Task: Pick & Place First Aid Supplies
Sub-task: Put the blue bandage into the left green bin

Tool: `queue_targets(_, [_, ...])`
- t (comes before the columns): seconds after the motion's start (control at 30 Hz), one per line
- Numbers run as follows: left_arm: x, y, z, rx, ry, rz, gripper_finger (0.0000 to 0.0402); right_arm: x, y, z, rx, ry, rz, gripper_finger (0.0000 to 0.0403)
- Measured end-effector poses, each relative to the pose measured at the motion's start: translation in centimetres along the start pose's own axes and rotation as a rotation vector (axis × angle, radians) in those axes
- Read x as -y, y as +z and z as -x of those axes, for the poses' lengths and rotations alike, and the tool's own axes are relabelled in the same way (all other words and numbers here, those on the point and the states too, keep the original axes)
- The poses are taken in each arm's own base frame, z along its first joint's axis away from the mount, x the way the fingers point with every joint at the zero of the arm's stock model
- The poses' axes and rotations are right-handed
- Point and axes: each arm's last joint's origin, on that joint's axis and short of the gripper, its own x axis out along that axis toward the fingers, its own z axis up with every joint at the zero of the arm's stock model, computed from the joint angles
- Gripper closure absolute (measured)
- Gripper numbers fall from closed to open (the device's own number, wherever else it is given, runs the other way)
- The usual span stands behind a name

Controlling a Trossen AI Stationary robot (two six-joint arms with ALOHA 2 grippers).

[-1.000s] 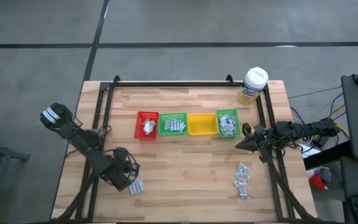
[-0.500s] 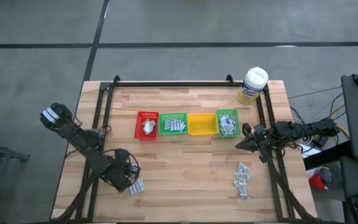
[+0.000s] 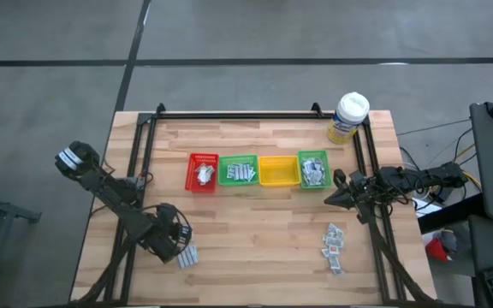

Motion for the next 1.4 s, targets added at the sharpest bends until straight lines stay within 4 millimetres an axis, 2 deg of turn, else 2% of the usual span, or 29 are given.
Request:
queue_targets(0.23, [-0.7,-0.1,-1.4,-0.009,-0.018,0.007,0.025,0.0,0.0,0.0,0.001,0.0,0.0,0.0394])
queue_targets(0.47, [-1.4,-0.1,-2.7,-0.013,0.049,0.026,0.0253,0.0,0.0,0.0,0.0,-0.001,0.0,0.0394])
queue_targets(0.7, [-1.5,-0.2,-3.2,0.005,0.085,0.036,0.0299,0.0,0.0,0.0,0.0,-0.001,0.0,0.0394])
queue_targets(1.03, [-1.6,-0.1,-3.1,0.027,0.082,0.022,0.0392,0.0,0.0,0.0,0.0,-0.001,0.0,0.0394])
queue_targets(1.3, [-0.8,0.1,-1.5,0.039,0.081,-0.025,0.04,0.0,0.0,0.0,0.0,-0.001,0.0,0.0394])
queue_targets(1.4, [-1.0,0.8,-0.8,0.151,0.094,-0.06,0.0401,0.0,0.0,0.0,0.0,-0.001,0.0,0.0394])
